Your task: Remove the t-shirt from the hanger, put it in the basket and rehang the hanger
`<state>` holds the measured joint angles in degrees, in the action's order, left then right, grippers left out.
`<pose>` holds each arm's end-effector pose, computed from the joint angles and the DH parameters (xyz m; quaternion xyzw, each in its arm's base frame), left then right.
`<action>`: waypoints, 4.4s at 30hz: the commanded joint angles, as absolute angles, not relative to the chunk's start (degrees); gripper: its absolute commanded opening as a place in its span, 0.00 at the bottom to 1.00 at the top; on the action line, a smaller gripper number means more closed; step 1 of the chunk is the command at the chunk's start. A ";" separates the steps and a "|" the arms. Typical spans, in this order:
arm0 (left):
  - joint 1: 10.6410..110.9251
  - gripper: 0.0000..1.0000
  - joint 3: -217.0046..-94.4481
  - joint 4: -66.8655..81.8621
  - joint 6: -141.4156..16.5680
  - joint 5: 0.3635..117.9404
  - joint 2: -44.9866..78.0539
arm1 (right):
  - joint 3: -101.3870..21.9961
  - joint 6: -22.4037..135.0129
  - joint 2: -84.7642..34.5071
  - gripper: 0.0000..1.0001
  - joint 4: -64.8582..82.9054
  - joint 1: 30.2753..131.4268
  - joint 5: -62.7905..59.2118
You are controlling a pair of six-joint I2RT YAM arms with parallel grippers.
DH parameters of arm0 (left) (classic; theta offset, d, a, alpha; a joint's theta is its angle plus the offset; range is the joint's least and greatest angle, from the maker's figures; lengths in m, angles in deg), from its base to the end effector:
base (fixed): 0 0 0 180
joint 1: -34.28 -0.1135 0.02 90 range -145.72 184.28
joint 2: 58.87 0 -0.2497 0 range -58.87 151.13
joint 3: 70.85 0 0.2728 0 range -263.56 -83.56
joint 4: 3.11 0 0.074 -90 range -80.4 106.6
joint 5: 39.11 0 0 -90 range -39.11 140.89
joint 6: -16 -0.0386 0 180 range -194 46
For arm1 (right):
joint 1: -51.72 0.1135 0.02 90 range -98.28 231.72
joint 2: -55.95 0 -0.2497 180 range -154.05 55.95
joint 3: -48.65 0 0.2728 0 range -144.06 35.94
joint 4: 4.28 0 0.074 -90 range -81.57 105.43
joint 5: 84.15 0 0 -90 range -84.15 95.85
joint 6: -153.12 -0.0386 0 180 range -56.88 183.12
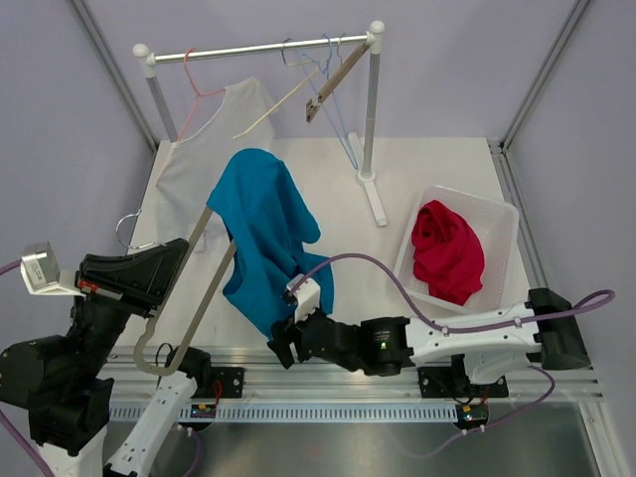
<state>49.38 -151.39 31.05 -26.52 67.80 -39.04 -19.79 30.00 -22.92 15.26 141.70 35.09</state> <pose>0.0143 -0.0155 0.4857 -0.0249 0.5344 -0.5030 0.6788 0.0190 0.3334 0.2553 -0.2879 0.7969 0.3215 0.4228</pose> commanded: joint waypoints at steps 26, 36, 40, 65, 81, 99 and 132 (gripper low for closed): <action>52.12 0.00 -143.68 28.59 -26.89 75.85 -44.19 | -38.59 45.28 -15.24 0.54 10.54 128.98 25.45; 52.13 0.00 -143.76 34.90 -31.63 80.24 -44.64 | -36.23 47.12 -8.30 0.00 15.11 127.67 43.37; 52.47 0.00 -144.55 37.55 -33.92 82.44 -44.11 | -33.76 48.53 -3.65 0.00 15.37 124.33 48.12; 53.53 0.00 -141.74 40.80 -44.37 85.96 -47.44 | -70.04 90.25 -7.14 0.00 1.41 110.88 58.14; 55.73 0.00 -138.23 41.68 -47.99 76.64 -48.06 | -69.48 74.52 -15.60 0.00 18.18 77.24 47.98; 55.82 0.00 -138.14 41.51 -46.85 76.55 -46.30 | -71.62 66.20 -5.82 0.00 21.42 68.69 41.02; 55.73 0.00 -138.67 41.07 -45.53 74.53 -44.64 | -36.28 50.22 1.08 0.00 18.44 63.06 43.12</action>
